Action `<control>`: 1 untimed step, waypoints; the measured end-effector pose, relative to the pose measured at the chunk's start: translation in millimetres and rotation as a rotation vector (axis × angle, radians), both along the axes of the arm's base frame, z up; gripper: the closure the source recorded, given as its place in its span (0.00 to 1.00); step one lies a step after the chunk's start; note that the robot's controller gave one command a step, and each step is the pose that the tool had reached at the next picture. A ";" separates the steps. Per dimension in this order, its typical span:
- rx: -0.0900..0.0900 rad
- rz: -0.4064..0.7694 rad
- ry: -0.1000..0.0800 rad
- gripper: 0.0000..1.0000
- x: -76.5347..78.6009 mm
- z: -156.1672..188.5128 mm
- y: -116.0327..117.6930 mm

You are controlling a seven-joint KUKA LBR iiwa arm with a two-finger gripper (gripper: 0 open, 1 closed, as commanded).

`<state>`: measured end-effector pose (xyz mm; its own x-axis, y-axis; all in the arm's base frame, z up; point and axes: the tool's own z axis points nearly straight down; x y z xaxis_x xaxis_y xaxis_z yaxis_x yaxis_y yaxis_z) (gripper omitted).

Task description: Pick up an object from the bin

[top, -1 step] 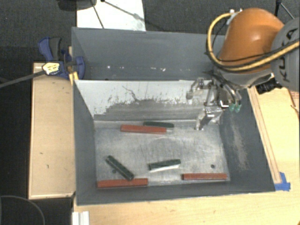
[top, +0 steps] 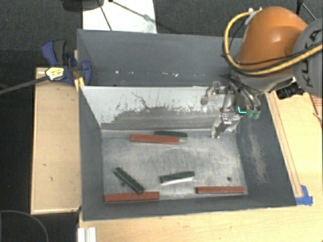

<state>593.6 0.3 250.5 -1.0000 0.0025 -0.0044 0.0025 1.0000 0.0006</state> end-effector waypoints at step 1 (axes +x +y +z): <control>0.000 0.012 -0.003 0.00 -25.8 -57.4 15.5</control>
Offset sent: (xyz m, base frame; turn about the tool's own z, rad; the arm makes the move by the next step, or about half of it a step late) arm -0.0823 0.0075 -0.1392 0.0035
